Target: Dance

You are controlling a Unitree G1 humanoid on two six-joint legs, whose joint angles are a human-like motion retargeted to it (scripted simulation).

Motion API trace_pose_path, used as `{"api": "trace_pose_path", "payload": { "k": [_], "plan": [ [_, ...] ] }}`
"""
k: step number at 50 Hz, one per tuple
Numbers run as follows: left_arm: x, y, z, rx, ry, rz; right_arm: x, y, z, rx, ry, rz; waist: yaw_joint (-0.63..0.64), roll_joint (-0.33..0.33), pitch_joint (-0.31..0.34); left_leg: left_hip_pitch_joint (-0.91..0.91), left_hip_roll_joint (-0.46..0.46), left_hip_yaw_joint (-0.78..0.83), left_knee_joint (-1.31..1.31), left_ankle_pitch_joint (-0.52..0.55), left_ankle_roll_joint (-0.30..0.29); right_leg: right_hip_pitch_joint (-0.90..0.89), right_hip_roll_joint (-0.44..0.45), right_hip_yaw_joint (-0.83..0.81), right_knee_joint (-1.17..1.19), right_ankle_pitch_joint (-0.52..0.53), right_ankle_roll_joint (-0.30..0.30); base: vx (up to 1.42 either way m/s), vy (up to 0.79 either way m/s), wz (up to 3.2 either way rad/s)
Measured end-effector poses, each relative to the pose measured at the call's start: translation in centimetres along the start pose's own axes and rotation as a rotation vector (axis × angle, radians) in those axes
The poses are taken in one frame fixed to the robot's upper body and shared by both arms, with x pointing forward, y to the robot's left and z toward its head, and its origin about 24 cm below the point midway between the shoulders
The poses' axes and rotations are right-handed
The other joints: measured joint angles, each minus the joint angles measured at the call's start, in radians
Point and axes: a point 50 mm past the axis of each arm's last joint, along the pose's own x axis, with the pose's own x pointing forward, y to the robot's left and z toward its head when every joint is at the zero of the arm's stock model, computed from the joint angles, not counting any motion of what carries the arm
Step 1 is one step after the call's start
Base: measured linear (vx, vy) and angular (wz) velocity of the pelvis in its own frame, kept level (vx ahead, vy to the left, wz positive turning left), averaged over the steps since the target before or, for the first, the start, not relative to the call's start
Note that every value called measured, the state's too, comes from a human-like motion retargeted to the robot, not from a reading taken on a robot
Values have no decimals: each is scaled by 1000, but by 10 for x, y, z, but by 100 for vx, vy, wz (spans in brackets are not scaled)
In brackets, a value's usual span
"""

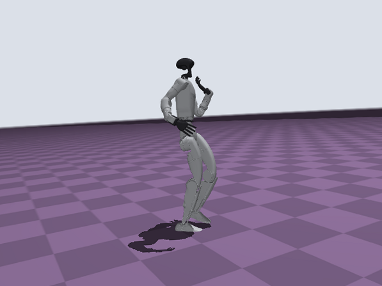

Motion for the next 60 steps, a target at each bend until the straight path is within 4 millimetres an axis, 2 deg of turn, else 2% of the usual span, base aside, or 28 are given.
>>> {"api": "trace_pose_path", "payload": {
  "k": [2, 3, 5, 7, 10, 15, 18, 21, 25, 28, 30, 32, 35, 38, 40, 42, 43, 45, 48, 50, 51, 52, 54, 55, 57, 58, 59, 60],
  "plan": [
    [-2, 2, 9, -191, 335, 180, 6, 11, -3, 27, 16, 82, -22, 2, 5, 73, 72, -28, -66, -158, -26, 11, 40, 22, 14, -22, 16, -10, -25, -10],
    [2, 5, 7, -259, 390, 224, 13, 13, 0, 29, -1, 109, -29, 3, -13, 66, 92, -32, -102, -192, -49, -4, 52, 31, 1, -24, 7, -44, -14, -65],
    [17, 9, 4, -447, 201, 111, 21, 14, 6, 12, -33, 133, -77, -8, -59, 17, 103, -33, -130, -192, -59, -60, 57, 39, -16, -12, -3, -36, -8, -27],
    [29, 18, 6, -508, 6, 101, 21, 13, 8, -14, -42, 134, -137, -24, -86, 14, 106, -29, -190, -136, -70, -67, 67, 43, -53, 16, -23, -13, -16, 28],
    [39, 17, 4, -491, -18, 186, 21, 13, 8, -8, -57, 96, -176, -32, -110, 40, 121, -21, -318, -54, -71, -66, 63, -13, -117, 56, -64, -21, -10, 42],
    [38, 9, 10, -610, 82, 180, 12, -3, 19, -56, -94, 32, -79, -45, -86, 54, 94, -58, -422, 6, -94, -54, 58, -25, -179, 85, -105, -17, 1, -1],
    [26, 7, 10, -645, 178, 82, 10, -5, 20, -98, -71, 32, -59, -32, -66, 58, 116, -47, -396, -19, -107, -49, 68, -9, -166, 70, -107, -6, 2, -6],
    [7, 11, 9, -637, 243, -75, 18, 3, 18, -91, -58, 35, -108, -8, -66, -4, 134, -50, -276, -87, -109, -98, 74, -19, -90, 28, -100, -16, 9, 25],
    [-29, 22, 12, -600, 349, -296, 34, 23, 18, -48, -87, 69, -192, 42, -68, -99, 116, -109, -52, -212, -117, -191, 98, 4, 86, -53, -54, -11, 19, 25],
    [-58, 36, 16, -582, 409, -467, 46, 47, 16, -27, -100, 132, -219, 85, -105, -149, 152, -83, 76, -301, -110, -238, 137, 28, 179, -111, -36, 9, 14, -40],
    [-71, 45, 20, -596, 410, -570, 54, 60, 17, -23, -108, 185, -218, 123, -123, -171, 200, -54, 148, -339, -103, -249, 186, 65, 219, -127, -16, 13, 8, -75],
    [-75, 45, 28, -644, 370, -650, 67, 70, 22, 29, -132, 163, -223, 150, -135, -178, 215, -46, 176, -357, -99, -254, 200, 72, 232, -127, -5, -5, 14, -36],
    [-76, 32, 40, -727, 259, -732, 99, 77, 54, 170, -294, 26, -220, 171, -157, -171, 204, -25, 131, -322, -96, -247, 178, 80, 191, -94, -6, -14, 26, -28],
    [-79, 17, 36, -703, 201, -781, 129, 77, 110, 305, -540, -102, -168, 179, -154, -87, 187, 24, -46, -188, -117, -181, 152, 95, 70, 7, -67, -7, 30, -89],
    [-84, 9, 29, -678, 181, -806, 148, 83, 151, 359, -679, -148, -125, 170, -143, -15, 153, 64, -210, -12, -152, -130, 122, 106, -37, 118, -131, -17, 36, -111],
    [-100, 1, 20, -651, 209, -867, 164, 97, 188, 408, -770, -158, -86, 162, -138, 44, 137, 99, -367, 213, -212, -99, 88, 52, -119, 265, -205, -29, 34, -101],
    [-113, -3, 17, -636, 234, -925, 171, 104, 206, 418, -817, -154, -71, 158, -140, 67, 132, 98, -440, 315, -246, -95, 78, 33, -153, 344, -230, -33, 27, -65],
    [-145, -17, 12, -623, 310, -1081, 181, 112, 242, 401, -905, -162, -51, 142, -148, 95, 124, 49, -560, 455, -265, -105, 51, 20, -193, 455, -236, -32, 20, -20],
    [-201, -53, 19, -624, 450, -1326, 200, 116, 297, 312, -954, -220, 8, 114, -115, 128, 93, -24, -621, 489, -206, -100, 35, 24, -159, 421, -134, -37, 16, -19],
    [-232, -82, 33, -575, 543, -1405, 211, 113, 338, 246, -952, -279, 76, 114, -60, 159, 83, 19, -637, 418, -142, -77, 61, 40, -126, 289, -142, -41, 11, -51],
    [-244, -92, 34, -519, 592, -1426, 218, 111, 349, 239, -910, -311, 90, 115, -42, 178, 85, 77, -627, 321, -105, -67, 77, 31, -118, 205, -164, -30, 13, -35],
    [-254, -97, 29, -444, 633, -1458, 223, 112, 357, 229, -862, -333, 91, 117, -24, 195, 80, 92, -611, 232, -83, -56, 82, 28, -104, 130, -176, -9, 25, -18],
    [-275, -86, 2, -270, 719, -1595, 236, 126, 354, 189, -727, -314, 53, 124, -9, 201, 39, -28, -561, 121, -102, -46, 70, 76, -52, 43, -160, 17, 26, -36],
    [-285, -76, -10, -206, 762, -1701, 242, 132, 348, 167, -650, -290, 40, 125, -22, 187, 18, -66, -535, 100, -111, -58, 85, 128, -22, 28, -154, 37, 13, -49],
    [-307, -40, -18, -59, 806, -1947, 252, 140, 314, 176, -464, -226, 36, 125, -90, 123, 58, -24, -472, 74, -131, -106, 99, 172, 18, 23, -127, 51, 9, -31],
    [-316, -25, -18, 20, 787, -2049, 254, 134, 293, 234, -379, -238, 47, 121, -93, 145, 55, -26, -477, 68, -127, -79, 96, 169, 1, 23, -131, 22, 9, 9],
    [-317, -25, -20, 93, 757, -2057, 254, 131, 294, 344, -376, -254, 41, 112, -108, 128, 50, -23, -489, 65, -122, -95, 87, 158, -17, 17, -133, -24, 6, 46],
    [-313, -33, -24, 162, 722, -2017, 253, 128, 304, 480, -412, -270, 28, 102, -129, 93, 44, -16, -507, 62, -116, -132, 76, 142, -35, 8, -135, -57, -2, 62]
  ]
}}
